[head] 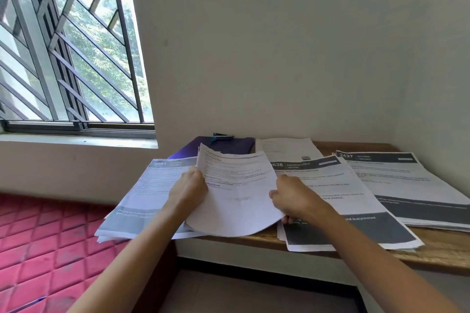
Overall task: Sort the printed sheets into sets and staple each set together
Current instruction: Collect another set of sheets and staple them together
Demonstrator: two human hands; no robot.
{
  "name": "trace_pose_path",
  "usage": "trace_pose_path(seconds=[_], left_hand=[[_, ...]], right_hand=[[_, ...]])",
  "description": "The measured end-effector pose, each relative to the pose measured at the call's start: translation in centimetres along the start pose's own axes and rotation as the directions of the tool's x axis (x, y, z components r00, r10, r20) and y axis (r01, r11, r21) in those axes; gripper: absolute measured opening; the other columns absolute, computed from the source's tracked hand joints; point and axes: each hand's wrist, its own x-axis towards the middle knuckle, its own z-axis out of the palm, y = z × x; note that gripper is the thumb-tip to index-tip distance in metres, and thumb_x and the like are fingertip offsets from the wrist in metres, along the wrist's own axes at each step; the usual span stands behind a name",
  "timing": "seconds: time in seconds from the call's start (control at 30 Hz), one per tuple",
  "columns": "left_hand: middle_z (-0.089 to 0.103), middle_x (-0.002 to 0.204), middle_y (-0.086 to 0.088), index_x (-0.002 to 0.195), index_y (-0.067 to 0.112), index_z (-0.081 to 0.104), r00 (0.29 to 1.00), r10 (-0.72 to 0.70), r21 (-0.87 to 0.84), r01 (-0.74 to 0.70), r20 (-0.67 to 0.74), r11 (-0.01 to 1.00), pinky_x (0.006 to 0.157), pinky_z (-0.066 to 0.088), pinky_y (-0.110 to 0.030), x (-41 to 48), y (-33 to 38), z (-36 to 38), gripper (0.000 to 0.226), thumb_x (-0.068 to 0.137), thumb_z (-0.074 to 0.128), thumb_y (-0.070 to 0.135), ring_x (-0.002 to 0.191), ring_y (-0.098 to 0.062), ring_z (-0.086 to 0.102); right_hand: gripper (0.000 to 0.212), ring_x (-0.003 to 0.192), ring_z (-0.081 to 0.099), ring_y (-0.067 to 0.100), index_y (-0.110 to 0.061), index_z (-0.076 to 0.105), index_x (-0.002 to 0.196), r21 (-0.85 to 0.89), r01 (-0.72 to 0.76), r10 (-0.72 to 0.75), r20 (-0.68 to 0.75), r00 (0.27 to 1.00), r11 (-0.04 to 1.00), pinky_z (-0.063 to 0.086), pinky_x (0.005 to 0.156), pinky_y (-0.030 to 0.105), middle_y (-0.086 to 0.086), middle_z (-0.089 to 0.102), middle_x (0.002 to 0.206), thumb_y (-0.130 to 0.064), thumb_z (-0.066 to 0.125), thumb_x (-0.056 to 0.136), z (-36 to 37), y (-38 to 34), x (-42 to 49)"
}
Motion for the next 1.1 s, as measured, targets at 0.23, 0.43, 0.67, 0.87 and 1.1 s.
trace_pose_path(seconds=[0.23,0.43,0.67,0.87,1.1], left_hand=[[0.043,0.122,-0.02,0.117,-0.003,0.045,0.995,-0.099,0.185,0.093,0.018,0.978,0.082,0.04,-0.041,-0.6,0.2,0.2,0.028,0.092,0.033,-0.002,0.11,-0.041,0.054],[0.042,0.131,-0.018,0.126,0.002,0.045,0.999,-0.032,0.206,0.032,-0.007,0.978,0.097,0.037,-0.042,-0.1,2.5,-1.0,0.031,0.095,0.039,0.008,0.127,-0.038,0.04],[0.045,0.145,-0.007,0.139,0.014,0.046,0.891,0.441,-0.06,-0.437,0.108,0.897,0.096,0.028,-0.026,-0.1,8.5,-0.1,0.04,0.105,0.032,0.03,0.133,-0.023,0.039],[0.034,0.155,-0.003,0.148,0.018,0.035,0.782,0.575,-0.023,-0.588,0.241,0.808,0.118,0.02,-0.043,0.8,10.5,4.0,0.051,0.105,0.022,0.043,0.145,-0.025,0.024],[0.011,0.162,0.004,0.153,0.032,0.02,0.788,0.492,0.044,-0.544,0.37,0.838,0.12,-0.003,-0.048,0.3,9.4,7.6,0.055,0.102,0.017,0.052,0.15,-0.02,0.002]], right_hand=[[0.032,0.084,0.058,0.017,-0.015,0.055,0.115,-0.263,0.021,-0.044,-0.083,0.996,0.965,0.045,0.068,0.03,0.001,0.06,0.1,-0.04,0.045,0.098,-0.4,0.4,-0.3],[0.038,0.077,0.054,0.018,-0.016,0.052,0.082,-0.362,-0.089,0.0,-0.24,0.971,0.928,0.036,0.061,0.027,-0.001,0.055,0.08,-0.051,0.045,0.096,-3.8,2.4,0.2],[0.063,0.116,0.053,0.035,-0.004,0.055,0.123,-0.138,-0.29,0.241,-0.292,0.926,0.947,0.045,0.094,0.039,0.018,0.056,0.129,-0.055,0.06,0.086,-7.4,9.7,2.8],[0.073,0.124,0.048,0.034,-0.005,0.05,0.129,-0.063,-0.351,0.333,-0.198,0.922,0.934,0.037,0.105,0.042,0.016,0.052,0.136,-0.06,0.061,0.082,-7.6,12.5,3.8],[0.075,0.127,0.045,0.033,0.001,0.042,0.136,0.075,-0.341,0.349,-0.143,0.926,0.937,0.038,0.101,0.036,0.018,0.046,0.142,-0.046,0.069,0.083,-8.0,13.1,5.1]])
